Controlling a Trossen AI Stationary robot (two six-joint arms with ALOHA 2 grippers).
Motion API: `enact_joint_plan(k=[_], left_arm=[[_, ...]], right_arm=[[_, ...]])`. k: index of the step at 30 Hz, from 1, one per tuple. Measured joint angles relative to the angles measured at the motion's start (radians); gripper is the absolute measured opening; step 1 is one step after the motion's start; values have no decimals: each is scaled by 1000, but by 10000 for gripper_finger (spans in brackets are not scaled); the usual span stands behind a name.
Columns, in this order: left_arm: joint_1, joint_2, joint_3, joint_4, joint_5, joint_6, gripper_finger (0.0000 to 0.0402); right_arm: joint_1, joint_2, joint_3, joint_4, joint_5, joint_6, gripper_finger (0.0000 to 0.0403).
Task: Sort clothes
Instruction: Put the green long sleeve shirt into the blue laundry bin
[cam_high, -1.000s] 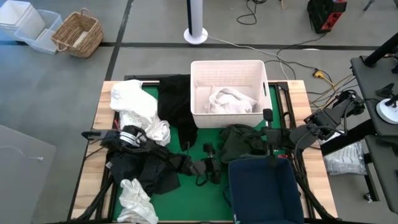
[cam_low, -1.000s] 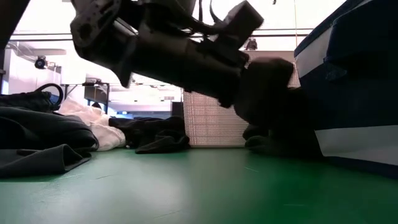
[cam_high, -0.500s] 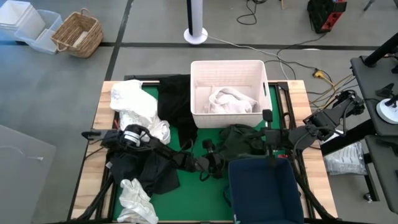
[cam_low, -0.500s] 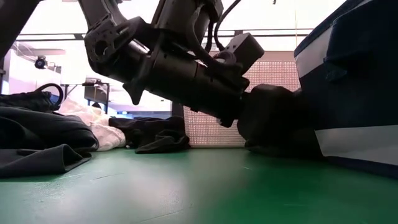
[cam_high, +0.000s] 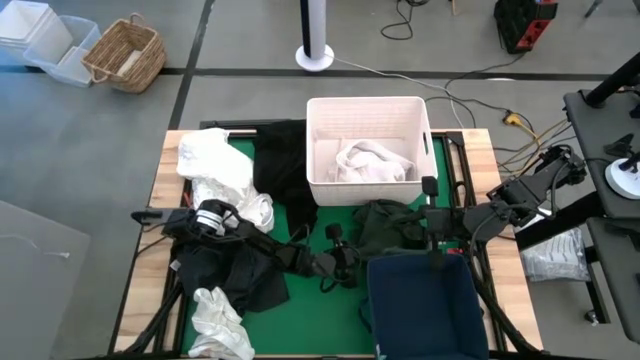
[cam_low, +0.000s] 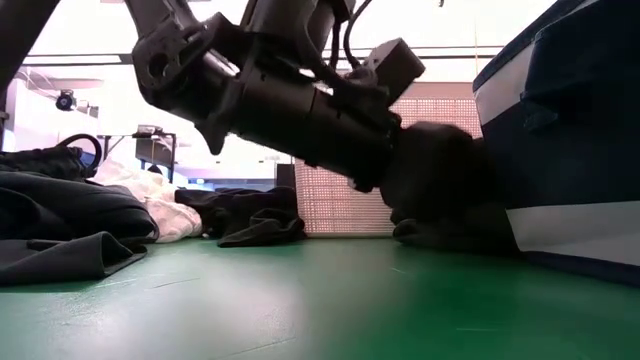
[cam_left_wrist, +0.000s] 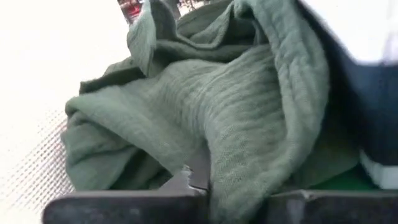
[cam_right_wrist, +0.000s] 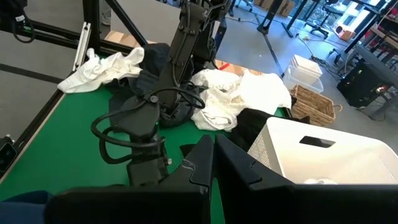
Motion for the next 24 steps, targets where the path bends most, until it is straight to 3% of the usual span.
enact_joint_plan(k=[14, 24], left_arm=[[-21, -209, 0, -296, 0, -14, 2], [-17, -327, 0, -326, -7, 91, 1]], right_arm=[[0, 0, -3, 0, 0, 0, 13], [0, 0, -3, 0, 0, 0, 13]])
